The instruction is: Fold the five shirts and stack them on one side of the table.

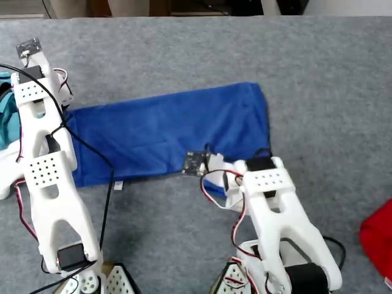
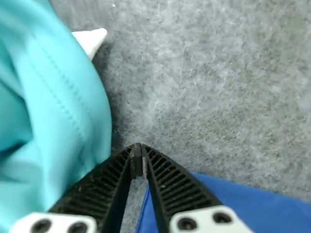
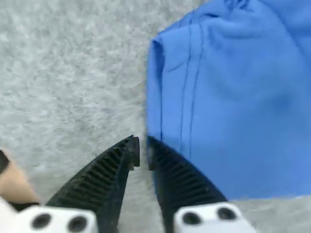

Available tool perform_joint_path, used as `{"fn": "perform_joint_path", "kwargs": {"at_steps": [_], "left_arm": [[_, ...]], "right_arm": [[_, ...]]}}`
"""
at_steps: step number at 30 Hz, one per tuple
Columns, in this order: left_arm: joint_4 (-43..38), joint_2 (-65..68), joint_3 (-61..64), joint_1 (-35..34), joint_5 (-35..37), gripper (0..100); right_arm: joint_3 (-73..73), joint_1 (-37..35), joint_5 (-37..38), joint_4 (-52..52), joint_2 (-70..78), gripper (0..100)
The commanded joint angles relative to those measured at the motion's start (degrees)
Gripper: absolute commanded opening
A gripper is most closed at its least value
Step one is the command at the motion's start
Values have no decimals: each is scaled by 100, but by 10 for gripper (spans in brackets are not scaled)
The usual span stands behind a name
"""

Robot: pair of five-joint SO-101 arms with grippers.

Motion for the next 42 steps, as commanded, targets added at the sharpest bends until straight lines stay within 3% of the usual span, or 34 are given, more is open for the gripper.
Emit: {"fn": "perform_joint_path", "kwargs": {"at_steps": [1,8,17,21,34,42], "left_arm": [[-88,-101,-18,-53,0,20],[-97,-101,9,-62,0,20],[-105,-101,0,-62,0,20],[-105,-101,0,-62,0,20],[-97,-101,9,-62,0,20],[-70,-101,9,-70,-9,20]], "right_arm": [[-22,66,457,-114,-207,131],[-22,75,1125,-141,-180,164],[356,57,1108,26,-215,172],[752,48,1099,-510,-171,173],[602,92,1099,-695,286,171],[374,92,1090,-668,576,50]]}}
